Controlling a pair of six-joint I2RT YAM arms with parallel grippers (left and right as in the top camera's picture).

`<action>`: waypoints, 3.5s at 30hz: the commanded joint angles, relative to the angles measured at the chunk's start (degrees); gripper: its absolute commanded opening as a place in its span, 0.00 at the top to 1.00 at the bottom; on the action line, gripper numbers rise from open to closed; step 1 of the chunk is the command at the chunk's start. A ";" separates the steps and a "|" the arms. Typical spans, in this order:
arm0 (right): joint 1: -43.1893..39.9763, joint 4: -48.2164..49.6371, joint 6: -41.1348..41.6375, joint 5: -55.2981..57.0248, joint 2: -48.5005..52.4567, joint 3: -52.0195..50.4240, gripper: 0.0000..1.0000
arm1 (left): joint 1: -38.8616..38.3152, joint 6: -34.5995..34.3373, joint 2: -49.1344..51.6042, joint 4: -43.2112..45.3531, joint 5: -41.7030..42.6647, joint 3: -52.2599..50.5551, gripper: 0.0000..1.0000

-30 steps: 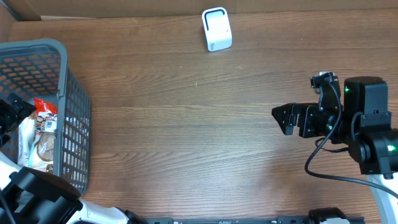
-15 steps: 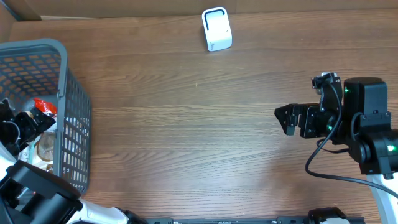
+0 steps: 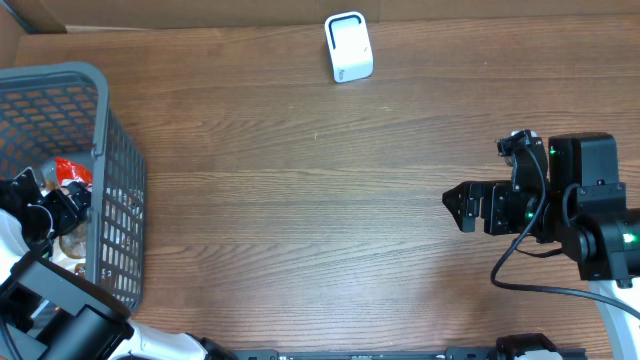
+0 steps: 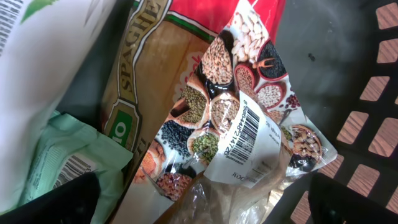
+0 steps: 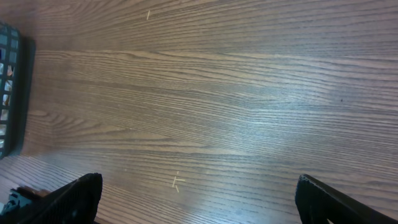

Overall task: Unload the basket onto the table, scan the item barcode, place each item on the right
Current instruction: 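Move the left gripper over the basket and reach down into it, then grasp the clear snack pouch in the basket with the left gripper, then carry the pouch to the table centre and release it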

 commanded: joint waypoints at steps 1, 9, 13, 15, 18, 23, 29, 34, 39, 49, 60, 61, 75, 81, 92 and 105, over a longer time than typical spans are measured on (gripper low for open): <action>0.37 0.15 -0.70 0.17 -0.15 1.40 0.00 | -0.04 1.03 -0.33 -0.13 3.08 -1.68 0.02; 0.37 0.15 -0.70 0.17 -0.15 1.40 0.00 | -0.09 -1.38 -0.42 -2.75 9.14 0.28 0.10; 0.37 0.15 -0.70 0.17 -0.15 1.40 0.00 | -0.50 -1.57 -0.42 -6.54 9.31 4.90 0.11; 0.37 0.17 -0.70 0.17 -0.15 1.40 0.00 | -1.22 -1.99 -0.42 -7.02 9.20 5.55 0.11; 0.37 0.13 -0.70 0.17 -0.15 1.40 0.00 | -2.71 -2.01 -0.42 -7.23 7.80 5.33 0.13; 0.37 0.13 -0.70 0.17 -0.15 1.40 0.00 | -6.73 -2.64 -0.31 -6.73 2.80 4.02 0.14; 0.37 -0.24 -0.70 0.17 -0.15 1.40 0.00 | -10.67 -6.60 -0.31 -3.91 -5.03 0.17 0.12; 0.39 -0.90 -0.70 0.20 -0.15 1.40 0.00 | -11.06 -8.81 -0.31 -1.44 -7.67 -4.04 0.13; 0.37 -0.98 -0.70 0.20 -0.15 1.40 0.00 | -11.02 -10.10 -0.31 -0.72 -8.11 -4.98 0.37; 0.37 -0.94 -0.70 0.20 -0.15 1.40 0.00 | -11.02 -11.63 -0.35 -1.40 -7.69 -3.87 0.81; 0.37 -0.96 -0.70 0.20 -0.15 1.40 0.00 | -11.02 -13.53 -0.37 -13.20 -7.67 14.36 0.84; 0.37 -0.94 -0.70 0.20 -0.15 1.40 0.00 | -11.02 -13.53 -0.37 -14.86 -7.67 17.22 0.84; 0.37 -0.92 -0.68 0.20 -0.15 1.40 0.00 | -14.10 -13.49 -0.50 -37.09 0.96 59.67 0.89; 0.37 -0.94 -0.68 0.17 -0.15 1.40 0.00 | -24.92 -12.57 -1.62 -41.53 0.37 69.48 0.90; 0.37 -0.92 -0.68 0.20 -0.09 1.36 0.00 | -59.74 -24.06 2.08 -46.18 -31.26 68.00 0.91; 0.37 -2.23 -0.70 0.22 2.97 1.36 0.00 | -77.35 -30.03 14.64 -40.39 -21.05 54.73 0.90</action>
